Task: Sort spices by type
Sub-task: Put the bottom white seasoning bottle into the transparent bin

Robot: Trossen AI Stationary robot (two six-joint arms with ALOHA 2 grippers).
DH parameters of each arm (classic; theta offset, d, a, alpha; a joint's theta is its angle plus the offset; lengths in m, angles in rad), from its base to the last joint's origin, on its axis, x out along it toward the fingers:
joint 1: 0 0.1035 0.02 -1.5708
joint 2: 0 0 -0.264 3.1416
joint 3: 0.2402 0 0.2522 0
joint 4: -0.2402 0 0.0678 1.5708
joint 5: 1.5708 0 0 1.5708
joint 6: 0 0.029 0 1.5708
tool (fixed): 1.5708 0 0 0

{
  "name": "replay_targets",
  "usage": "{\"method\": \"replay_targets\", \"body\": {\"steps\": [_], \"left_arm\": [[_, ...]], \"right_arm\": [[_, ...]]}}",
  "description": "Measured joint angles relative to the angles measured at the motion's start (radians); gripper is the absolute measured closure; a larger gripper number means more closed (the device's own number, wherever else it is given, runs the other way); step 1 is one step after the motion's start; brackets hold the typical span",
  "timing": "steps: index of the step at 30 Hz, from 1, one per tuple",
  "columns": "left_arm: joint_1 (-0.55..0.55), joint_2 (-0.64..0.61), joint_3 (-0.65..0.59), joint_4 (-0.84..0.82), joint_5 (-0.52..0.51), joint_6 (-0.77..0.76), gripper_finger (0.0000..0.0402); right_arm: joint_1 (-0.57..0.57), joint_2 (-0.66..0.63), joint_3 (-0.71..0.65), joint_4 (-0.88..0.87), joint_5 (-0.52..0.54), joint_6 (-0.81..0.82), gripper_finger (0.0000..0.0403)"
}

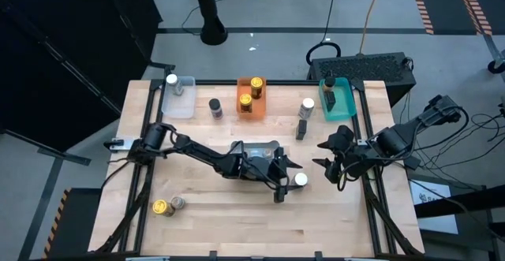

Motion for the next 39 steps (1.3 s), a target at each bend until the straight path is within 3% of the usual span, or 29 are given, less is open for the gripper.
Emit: {"method": "replay_targets", "body": {"steps": [12, 39], "left_arm": [[0.015, 0.084, 0.0, 0.101, 0.021, -0.026, 0.0083], [0.03, 0.088, 0.003, 0.041, 0.031, 0.008, 0.0084]], "right_arm": [[0.0, 0.0, 0.0, -0.004, 0.001, 0.0, 0.0156], [0.0, 0.0, 0.0, -0.006, 0.003, -0.003, 0.0156]]}}
